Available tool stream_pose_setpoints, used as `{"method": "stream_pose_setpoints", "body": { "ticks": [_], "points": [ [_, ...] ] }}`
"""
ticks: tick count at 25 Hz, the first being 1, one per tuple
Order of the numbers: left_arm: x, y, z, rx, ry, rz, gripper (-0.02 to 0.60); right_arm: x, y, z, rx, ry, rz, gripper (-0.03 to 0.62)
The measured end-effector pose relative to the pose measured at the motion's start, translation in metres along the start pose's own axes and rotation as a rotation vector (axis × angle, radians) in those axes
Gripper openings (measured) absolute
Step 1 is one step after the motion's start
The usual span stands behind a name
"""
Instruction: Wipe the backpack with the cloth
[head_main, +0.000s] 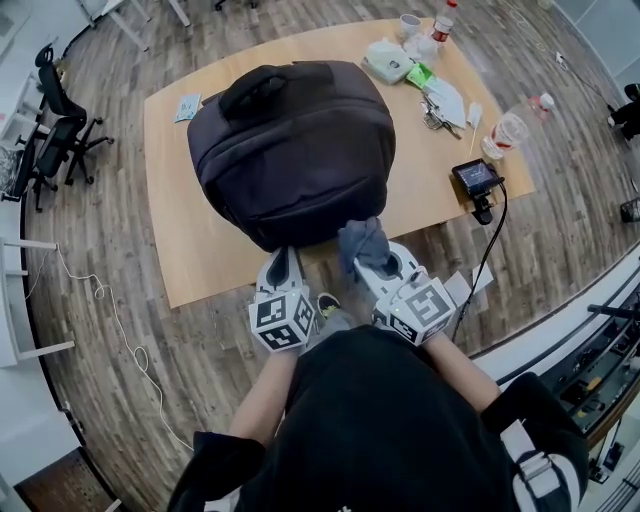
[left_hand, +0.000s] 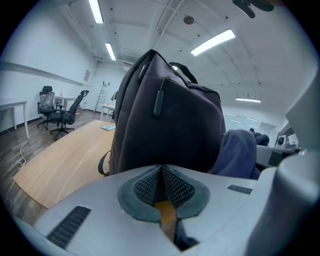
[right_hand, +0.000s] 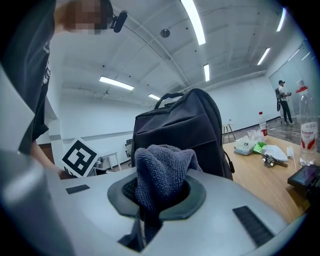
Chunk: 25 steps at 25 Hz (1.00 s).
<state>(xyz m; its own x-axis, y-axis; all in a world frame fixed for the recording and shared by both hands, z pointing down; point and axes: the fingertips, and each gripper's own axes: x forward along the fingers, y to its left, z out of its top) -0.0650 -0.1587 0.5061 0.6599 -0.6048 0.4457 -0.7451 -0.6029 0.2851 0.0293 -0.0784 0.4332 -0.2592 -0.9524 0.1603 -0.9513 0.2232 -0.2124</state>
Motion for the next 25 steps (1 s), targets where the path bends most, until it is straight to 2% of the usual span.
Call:
{"method": "stream_pose_setpoints", "body": {
  "ticks": [5,11,19,25],
  "points": [
    [-0.007,0.004,-0.002,0.002,0.005,0.024,0.014,0.004,-0.004,0.004,-0.009,-0.015,-0.041,0.051],
    [-0.018,0.033,0.005,-0.030,-0.018,0.076,0.014,0.010,-0.023,0.027,-0.052,-0.054,-0.128,0.051],
    [-0.029,0.053,0.019,-0.027,-0.064,0.096,0.015,0.025,-0.032,0.100,-0.182,-0.178,-0.195,0.051],
    [-0.032,0.058,0.030,-0.011,-0.087,0.080,0.014,0.036,-0.062,0.159,-0.325,-0.225,-0.319,0.052]
  ]
}}
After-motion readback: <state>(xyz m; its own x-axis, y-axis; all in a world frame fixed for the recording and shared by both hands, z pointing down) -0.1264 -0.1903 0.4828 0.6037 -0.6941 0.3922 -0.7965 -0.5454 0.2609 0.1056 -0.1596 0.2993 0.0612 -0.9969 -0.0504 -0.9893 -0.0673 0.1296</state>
